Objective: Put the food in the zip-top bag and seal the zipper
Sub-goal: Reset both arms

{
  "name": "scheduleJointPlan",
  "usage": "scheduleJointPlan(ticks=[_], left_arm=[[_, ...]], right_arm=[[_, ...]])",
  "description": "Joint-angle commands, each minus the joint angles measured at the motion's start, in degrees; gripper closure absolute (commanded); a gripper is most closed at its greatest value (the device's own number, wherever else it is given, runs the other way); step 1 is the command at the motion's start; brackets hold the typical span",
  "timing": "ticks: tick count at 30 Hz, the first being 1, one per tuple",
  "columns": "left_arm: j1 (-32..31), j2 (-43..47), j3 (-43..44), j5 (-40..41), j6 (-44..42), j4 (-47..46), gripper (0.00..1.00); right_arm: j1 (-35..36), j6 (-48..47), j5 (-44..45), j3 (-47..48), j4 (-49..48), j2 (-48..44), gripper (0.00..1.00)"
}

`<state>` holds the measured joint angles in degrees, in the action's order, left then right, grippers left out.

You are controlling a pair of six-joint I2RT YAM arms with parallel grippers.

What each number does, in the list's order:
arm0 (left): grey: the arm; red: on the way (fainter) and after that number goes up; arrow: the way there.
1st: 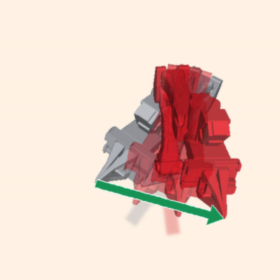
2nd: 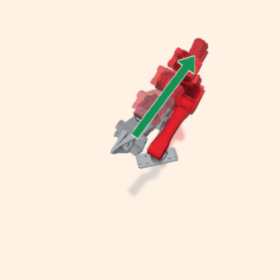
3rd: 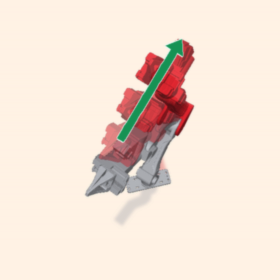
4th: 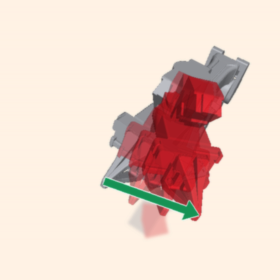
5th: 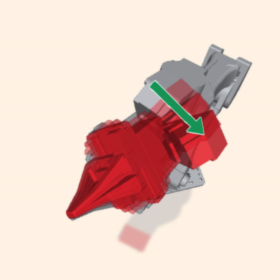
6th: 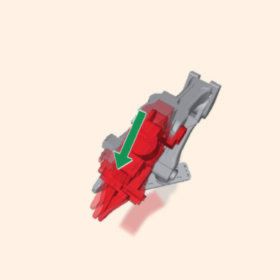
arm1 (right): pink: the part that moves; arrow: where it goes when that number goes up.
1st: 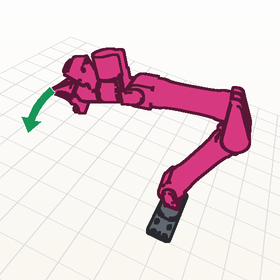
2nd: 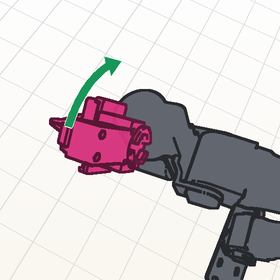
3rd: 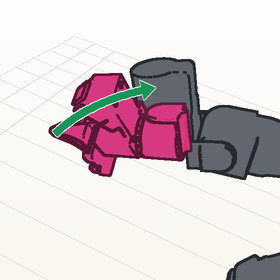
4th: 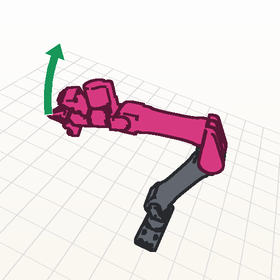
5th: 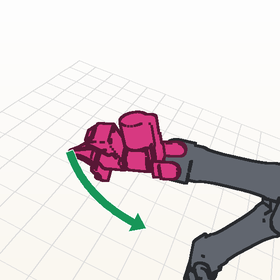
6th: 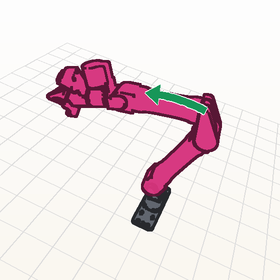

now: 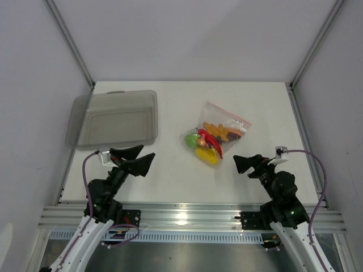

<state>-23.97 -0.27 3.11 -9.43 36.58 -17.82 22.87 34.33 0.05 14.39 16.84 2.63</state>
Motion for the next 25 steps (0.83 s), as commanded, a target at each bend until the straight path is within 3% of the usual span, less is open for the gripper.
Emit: scheduleJointPlan(ticks=[1,4,7,9,13,25], left_arm=[[0.4,12.5,-5.4,0.4,3.5,-1.6,0.01],[0.4,15.2,-7.6,-0.2,5.7,-1.4,0.01],[0.4,14.3,-11.5,-1.7,9.8,-6.4,0.01],[0.4,14.2,-14.4,-0.7,15.0,-14.5,0.01],[0.4,12.8,-15.4,-2.2,14.5,-18.6,0.00],[0.4,13.4,-15.0,-5.1,14.1,-15.7,0.01]], right_arm=[[1.2,4.0,7.1,-1.0,1.3,-0.4,0.01],[1.5,3.9,9.1,-2.1,2.2,-0.5,0.01],[1.6,5.2,10.8,-3.9,2.4,-0.5,0.00],[2.0,5.7,10.8,-5.4,1.2,-0.5,0.00],[2.2,7.2,9.8,-8.7,-3.2,-0.5,0.01],[2.4,9.4,6.7,-14.3,-12.8,1.1,0.01]])
